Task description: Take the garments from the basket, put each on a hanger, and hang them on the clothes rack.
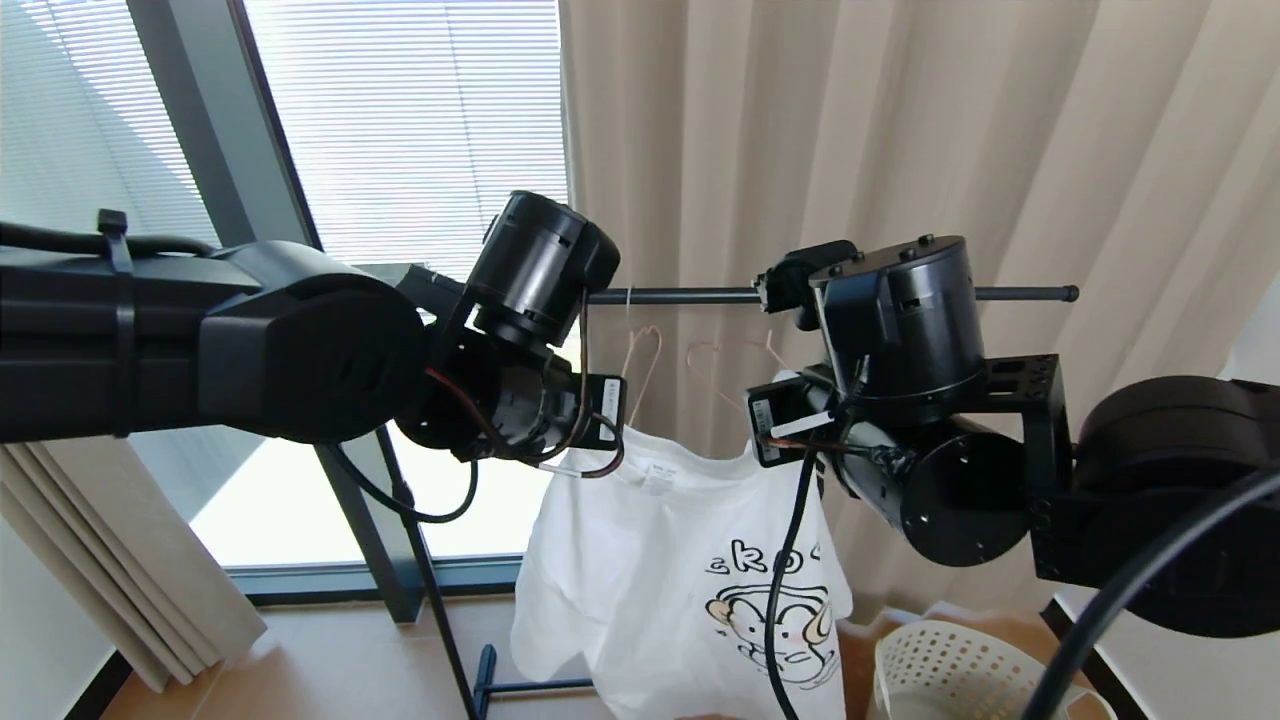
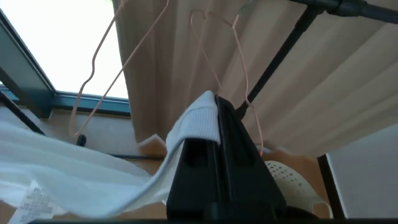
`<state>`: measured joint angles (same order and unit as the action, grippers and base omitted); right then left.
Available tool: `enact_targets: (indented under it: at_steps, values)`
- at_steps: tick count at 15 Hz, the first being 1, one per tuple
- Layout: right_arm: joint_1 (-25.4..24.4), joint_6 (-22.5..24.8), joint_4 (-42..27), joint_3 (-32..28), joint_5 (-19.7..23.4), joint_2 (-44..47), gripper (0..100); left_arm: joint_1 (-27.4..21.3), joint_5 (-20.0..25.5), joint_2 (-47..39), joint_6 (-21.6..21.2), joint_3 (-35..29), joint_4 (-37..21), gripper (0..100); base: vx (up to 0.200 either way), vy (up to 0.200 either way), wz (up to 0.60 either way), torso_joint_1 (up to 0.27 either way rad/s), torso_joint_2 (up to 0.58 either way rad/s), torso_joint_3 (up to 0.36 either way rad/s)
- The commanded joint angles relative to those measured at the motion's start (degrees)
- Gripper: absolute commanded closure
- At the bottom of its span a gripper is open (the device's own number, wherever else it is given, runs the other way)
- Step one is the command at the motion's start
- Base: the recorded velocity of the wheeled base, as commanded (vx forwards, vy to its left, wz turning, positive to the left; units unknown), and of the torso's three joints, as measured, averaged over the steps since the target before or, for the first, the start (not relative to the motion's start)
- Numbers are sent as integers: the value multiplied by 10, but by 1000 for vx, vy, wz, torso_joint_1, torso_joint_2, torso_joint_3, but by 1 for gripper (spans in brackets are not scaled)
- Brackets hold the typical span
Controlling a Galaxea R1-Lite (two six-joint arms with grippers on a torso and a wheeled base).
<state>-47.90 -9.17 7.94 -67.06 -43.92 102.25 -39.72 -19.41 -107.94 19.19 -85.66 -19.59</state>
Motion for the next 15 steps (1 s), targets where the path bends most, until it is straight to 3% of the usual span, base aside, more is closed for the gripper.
enact_targets:
  at_steps: [1,4,7,8,12,13,15]
  values:
    - [-13,7,0,25,0,-33,100,0,0,-20,-8,-42,0,100,0,0,0,0,0,0]
    - [-7,22,-2,25,0,-41,100,-2,3,16,-13,-4,3,100,0,0,0,0,0,0]
    - [-2,36,-2,34,0,-38,100,-5,5,43,-20,62,82,100,0,0,0,0,0,0]
    - [-3,38,-1,35,0,-32,100,-5,6,50,-35,71,105,100,0,0,0,0,0,0]
    - [10,49,-1,52,0,-24,100,-4,7,50,-34,72,119,100,0,0,0,0,0,0]
    - [14,57,1,62,0,-23,0,-5,6,50,-33,73,122,100,0,0,0,0,0,0]
    - [17,62,-3,66,0,-25,0,-5,6,48,-22,72,123,100,0,0,0,0,0,0]
